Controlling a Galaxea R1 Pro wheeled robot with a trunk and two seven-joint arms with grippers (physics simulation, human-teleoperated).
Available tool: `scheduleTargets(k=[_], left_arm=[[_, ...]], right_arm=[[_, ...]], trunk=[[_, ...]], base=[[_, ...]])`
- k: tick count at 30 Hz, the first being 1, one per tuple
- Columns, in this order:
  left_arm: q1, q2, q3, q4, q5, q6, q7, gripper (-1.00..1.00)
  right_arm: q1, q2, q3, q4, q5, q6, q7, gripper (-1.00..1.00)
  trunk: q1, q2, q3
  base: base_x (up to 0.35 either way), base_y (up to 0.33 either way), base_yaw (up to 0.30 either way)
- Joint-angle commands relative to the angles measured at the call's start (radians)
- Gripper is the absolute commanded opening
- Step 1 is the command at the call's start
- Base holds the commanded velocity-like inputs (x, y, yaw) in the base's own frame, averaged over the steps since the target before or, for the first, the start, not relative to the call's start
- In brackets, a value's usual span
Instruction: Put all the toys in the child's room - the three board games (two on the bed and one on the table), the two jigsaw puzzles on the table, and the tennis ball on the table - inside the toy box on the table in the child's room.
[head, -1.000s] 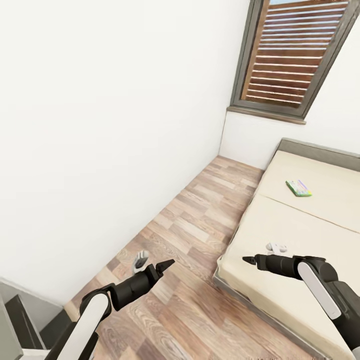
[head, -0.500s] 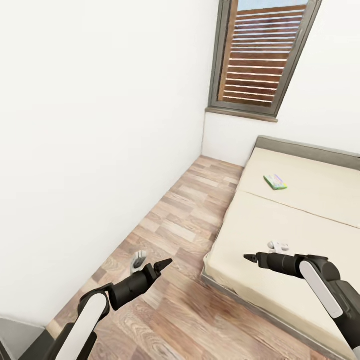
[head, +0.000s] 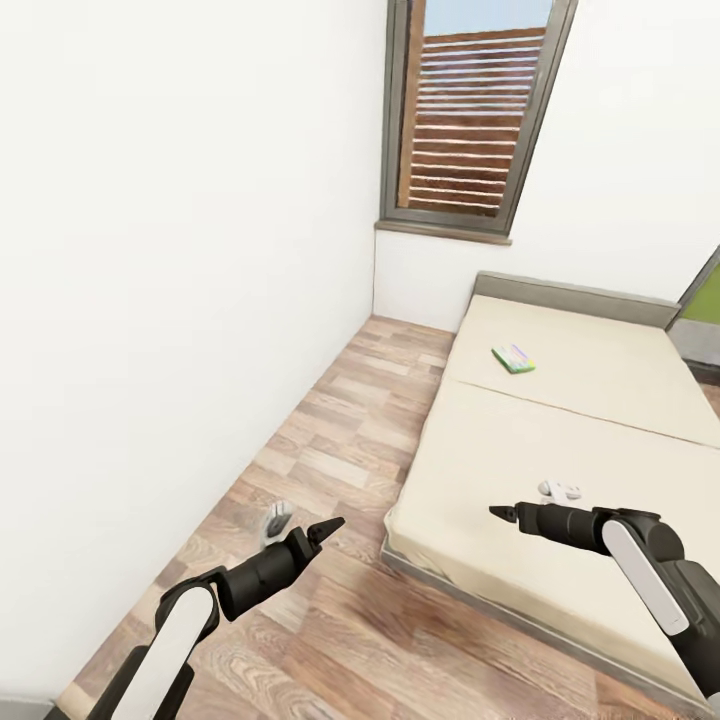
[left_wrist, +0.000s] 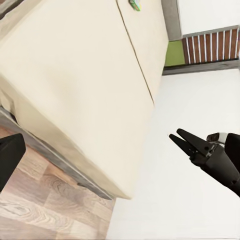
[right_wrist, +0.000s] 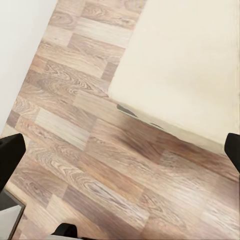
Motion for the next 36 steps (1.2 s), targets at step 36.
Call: scheduleTargets(k=[36], left_arm=[[-0.001, -0.004, 0.001, 0.022, 0.000, -0.001, 0.000, 1.00]], right_arm=[[-0.165, 0.019, 0.014, 0.301, 0.008, 0.019, 0.009, 1.00]], trunk=[[0.001, -0.002, 0.044]], base=[[0.000, 0.000, -0.208]])
